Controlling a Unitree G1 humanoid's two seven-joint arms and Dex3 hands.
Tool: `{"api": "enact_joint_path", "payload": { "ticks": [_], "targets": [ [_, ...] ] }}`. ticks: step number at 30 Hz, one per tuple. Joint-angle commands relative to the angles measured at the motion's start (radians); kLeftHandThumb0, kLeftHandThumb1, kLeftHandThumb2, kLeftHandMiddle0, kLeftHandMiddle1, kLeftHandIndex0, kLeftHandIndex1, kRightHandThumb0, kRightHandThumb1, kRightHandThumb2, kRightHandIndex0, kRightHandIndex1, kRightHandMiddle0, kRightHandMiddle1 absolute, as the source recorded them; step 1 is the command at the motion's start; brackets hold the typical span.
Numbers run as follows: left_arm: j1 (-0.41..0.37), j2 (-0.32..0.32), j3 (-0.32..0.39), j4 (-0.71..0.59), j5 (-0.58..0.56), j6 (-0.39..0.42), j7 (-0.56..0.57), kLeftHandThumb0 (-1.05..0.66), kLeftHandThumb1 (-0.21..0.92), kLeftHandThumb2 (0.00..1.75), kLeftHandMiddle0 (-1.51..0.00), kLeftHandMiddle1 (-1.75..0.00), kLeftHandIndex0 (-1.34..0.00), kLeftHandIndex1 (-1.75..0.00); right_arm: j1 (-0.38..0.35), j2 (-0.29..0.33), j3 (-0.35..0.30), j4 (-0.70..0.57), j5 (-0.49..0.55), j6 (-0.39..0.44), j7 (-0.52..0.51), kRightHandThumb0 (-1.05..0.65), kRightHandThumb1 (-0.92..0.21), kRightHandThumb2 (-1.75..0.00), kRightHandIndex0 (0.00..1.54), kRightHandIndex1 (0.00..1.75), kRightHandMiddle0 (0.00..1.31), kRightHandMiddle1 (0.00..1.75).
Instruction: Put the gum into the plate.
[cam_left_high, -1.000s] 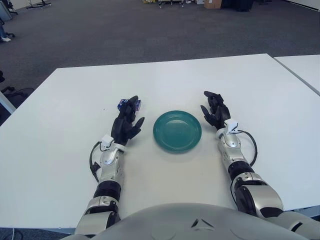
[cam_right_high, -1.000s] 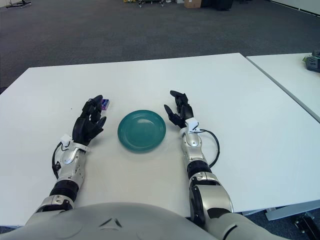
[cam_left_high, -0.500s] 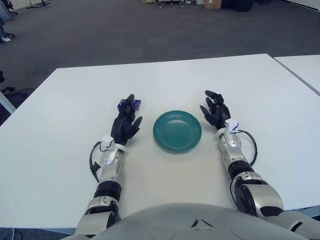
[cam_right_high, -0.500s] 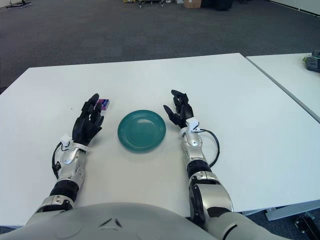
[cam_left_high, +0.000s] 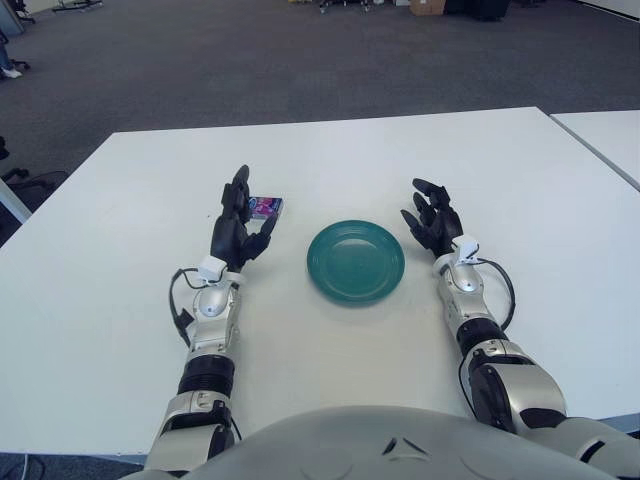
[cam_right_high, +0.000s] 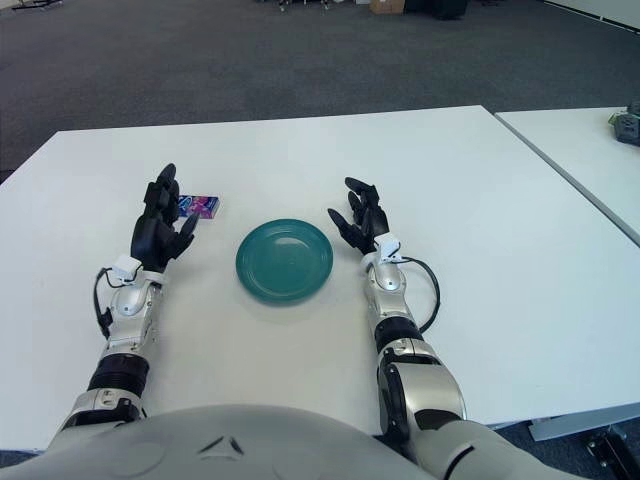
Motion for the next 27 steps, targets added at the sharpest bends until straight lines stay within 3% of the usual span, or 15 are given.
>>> {"api": "enact_joint_path", "payload": {
  "ticks": [1, 6, 10, 15, 19, 27],
  "targets": [
    [-0.072, 0.067, 0.000, 0.032, 0.081, -0.030, 0.057, -0.98, 0.92, 0.27, -0.05, -0.01, 0.00, -0.29, 0.048, 0.008, -0.013, 0.059, 0.019, 0.012, 0.003, -0.84, -0.92, -0.13, 0.28, 0.02, 0.00, 0.60],
    [-0.185, 0.206, -0.021, 0.135, 0.264, -0.048, 0.165, -1.03, 0.92, 0.30, -0.04, 0.00, 0.00, -0.35, 0.039, -0.001, -0.015, 0.075, 0.008, 0.019, -0.016, -0.80, -0.92, -0.15, 0.29, 0.01, 0.00, 0.57],
    [-0.313, 0.337, -0.083, 0.207, 0.466, -0.005, 0.285, -1.05, 0.92, 0.27, -0.04, -0.01, 0.00, -0.39, 0.034, -0.006, -0.021, 0.089, 0.014, 0.035, -0.016, -0.77, -0.92, -0.15, 0.29, 0.01, 0.00, 0.58],
    [-0.425, 0.439, -0.240, 0.352, 0.721, 0.082, 0.458, -1.05, 0.92, 0.21, -0.07, -0.01, 0.00, -0.43, 0.018, -0.004, -0.040, 0.115, 0.037, 0.048, 0.008, -0.76, -0.90, -0.14, 0.30, 0.01, 0.00, 0.62],
    [-0.523, 0.470, -0.357, 0.482, 0.828, 0.163, 0.501, -1.05, 0.92, 0.25, -0.09, -0.01, 0.00, -0.50, 0.000, -0.004, -0.053, 0.138, 0.048, 0.047, 0.027, -0.76, -0.90, -0.13, 0.31, 0.01, 0.00, 0.65],
    [-0.631, 0.471, -0.483, 0.649, 0.847, 0.184, 0.470, -1.05, 0.92, 0.33, -0.11, -0.01, 0.00, -0.65, -0.022, -0.004, -0.070, 0.167, 0.071, 0.043, 0.059, -0.74, -0.90, -0.13, 0.32, 0.01, 0.00, 0.70]
  ]
}}
